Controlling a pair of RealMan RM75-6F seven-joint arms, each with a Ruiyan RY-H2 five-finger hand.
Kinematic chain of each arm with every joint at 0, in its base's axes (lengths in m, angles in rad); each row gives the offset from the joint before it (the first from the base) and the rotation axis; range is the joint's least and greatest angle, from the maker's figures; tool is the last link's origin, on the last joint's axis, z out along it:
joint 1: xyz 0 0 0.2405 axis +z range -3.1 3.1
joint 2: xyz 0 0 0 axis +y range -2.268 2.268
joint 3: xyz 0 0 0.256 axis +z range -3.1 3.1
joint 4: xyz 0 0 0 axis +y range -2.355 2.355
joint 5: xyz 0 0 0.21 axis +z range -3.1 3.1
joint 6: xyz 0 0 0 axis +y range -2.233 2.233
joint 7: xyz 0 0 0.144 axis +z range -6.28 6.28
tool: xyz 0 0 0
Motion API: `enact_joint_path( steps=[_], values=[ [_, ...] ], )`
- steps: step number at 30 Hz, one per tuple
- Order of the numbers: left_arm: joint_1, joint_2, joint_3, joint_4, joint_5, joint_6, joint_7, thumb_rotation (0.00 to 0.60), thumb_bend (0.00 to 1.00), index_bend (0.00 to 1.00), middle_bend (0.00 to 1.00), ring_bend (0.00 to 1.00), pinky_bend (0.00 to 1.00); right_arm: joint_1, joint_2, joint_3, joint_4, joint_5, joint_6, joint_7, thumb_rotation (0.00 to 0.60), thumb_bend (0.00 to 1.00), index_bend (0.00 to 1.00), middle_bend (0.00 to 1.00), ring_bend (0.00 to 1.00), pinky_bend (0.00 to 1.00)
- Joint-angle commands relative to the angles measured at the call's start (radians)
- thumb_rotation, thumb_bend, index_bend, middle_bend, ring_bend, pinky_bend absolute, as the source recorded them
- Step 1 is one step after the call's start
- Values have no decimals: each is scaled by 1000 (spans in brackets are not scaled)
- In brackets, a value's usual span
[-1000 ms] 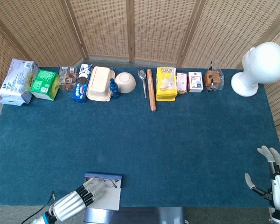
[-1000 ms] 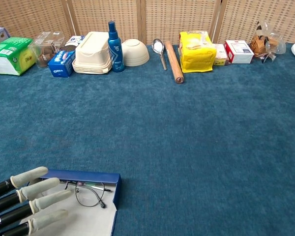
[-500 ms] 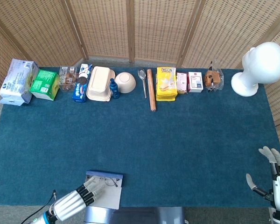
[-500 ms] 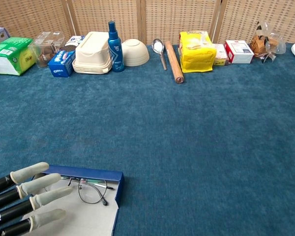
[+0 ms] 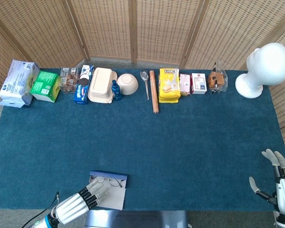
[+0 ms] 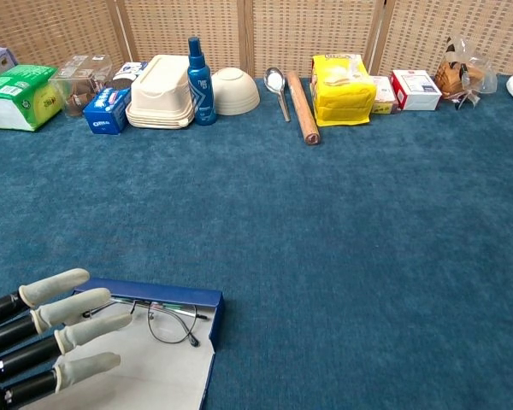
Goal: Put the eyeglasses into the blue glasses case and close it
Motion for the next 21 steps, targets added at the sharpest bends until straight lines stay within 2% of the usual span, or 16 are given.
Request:
enact_joint_path(
  steps=[1, 21],
  values=[
    [5, -4, -8, 3, -17, -2, -11, 501, 257, 187, 65, 0, 0, -1, -1, 0, 2, 2, 0, 1, 600, 326, 0, 183, 0, 101],
    [-29, -22, -66, -51, -102, -60, -58, 495, 318, 358, 97, 0, 0, -22, 8, 3, 5, 32, -4, 7, 600, 325, 0, 183, 0, 104]
  ],
)
